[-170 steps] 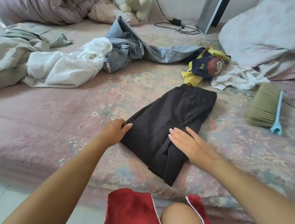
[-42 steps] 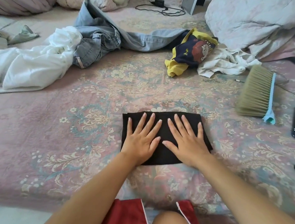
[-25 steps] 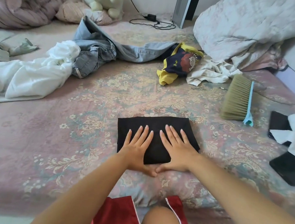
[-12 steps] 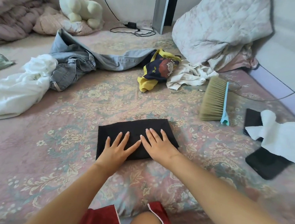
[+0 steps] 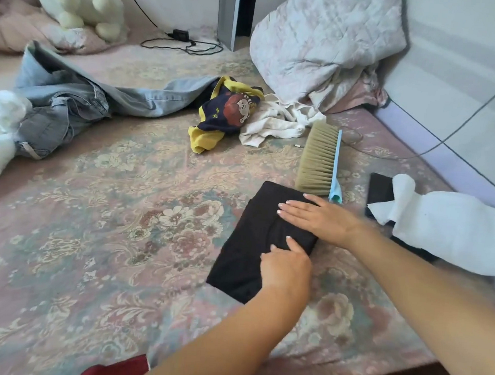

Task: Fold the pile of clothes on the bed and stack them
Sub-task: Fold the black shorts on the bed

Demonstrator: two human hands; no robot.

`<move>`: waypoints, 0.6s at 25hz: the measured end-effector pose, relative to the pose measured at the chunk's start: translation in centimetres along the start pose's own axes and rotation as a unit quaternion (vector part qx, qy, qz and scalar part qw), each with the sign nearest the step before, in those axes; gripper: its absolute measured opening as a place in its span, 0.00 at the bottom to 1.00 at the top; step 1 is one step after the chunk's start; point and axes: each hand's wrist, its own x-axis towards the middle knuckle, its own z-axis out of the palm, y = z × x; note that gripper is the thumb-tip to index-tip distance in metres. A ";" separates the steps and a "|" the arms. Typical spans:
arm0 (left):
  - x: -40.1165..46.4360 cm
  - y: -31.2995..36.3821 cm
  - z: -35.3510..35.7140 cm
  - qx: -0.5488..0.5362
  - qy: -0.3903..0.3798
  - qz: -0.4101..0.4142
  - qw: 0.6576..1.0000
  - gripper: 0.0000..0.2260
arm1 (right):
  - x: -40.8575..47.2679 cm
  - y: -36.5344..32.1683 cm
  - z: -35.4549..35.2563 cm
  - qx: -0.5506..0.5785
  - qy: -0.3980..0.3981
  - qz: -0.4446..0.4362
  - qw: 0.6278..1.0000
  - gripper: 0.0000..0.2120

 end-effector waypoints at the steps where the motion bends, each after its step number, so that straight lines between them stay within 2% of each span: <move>1: 0.0 1.3 -0.2 -0.088 0.020 0.034 0.995 0.27 | -1.0 0.8 0.5 0.010 -0.002 0.007 1.000 0.47; 3: -0.6 1.8 -1.1 -0.261 0.043 0.111 0.958 0.25 | -2.9 2.4 1.3 0.009 -0.014 0.037 0.999 0.52; 4: -0.6 0.7 -1.2 -0.280 0.087 0.139 0.946 0.25 | -3.6 3.1 1.2 0.004 -0.026 0.057 0.998 0.55; 6: 0.6 -3.2 -0.1 -0.126 0.154 0.169 0.965 0.30 | -3.9 2.7 0.0 0.042 -0.039 0.100 0.993 0.53; 7: 1.0 -5.4 0.8 -0.041 0.143 0.172 0.974 0.34 | -3.8 1.6 -0.6 0.083 -0.042 0.123 0.988 0.46; 8: 1.2 -7.3 1.8 0.000 0.121 0.169 0.978 0.37 | -3.4 -0.1 -1.1 0.150 -0.052 0.169 0.973 0.38; 10: 1.7 -9.2 3.8 -0.034 0.103 0.148 0.983 0.38 | -2.6 -4.0 -1.8 0.318 -0.076 0.272 0.905 0.27; 12: 1.8 -8.8 5.0 -0.067 0.094 0.124 0.986 0.31 | -1.9 -7.3 -1.5 0.391 -0.091 0.312 0.861 0.28; 13: 1.6 -8.4 5.2 -0.076 0.088 0.109 0.987 0.28 | -1.9 -8.1 -0.8 0.389 -0.102 0.328 0.855 0.29; 15: 1.2 -7.4 5.1 -0.072 0.078 0.089 0.990 0.25 | -2.2 -7.9 -0.4 0.355 -0.113 0.336 0.865 0.29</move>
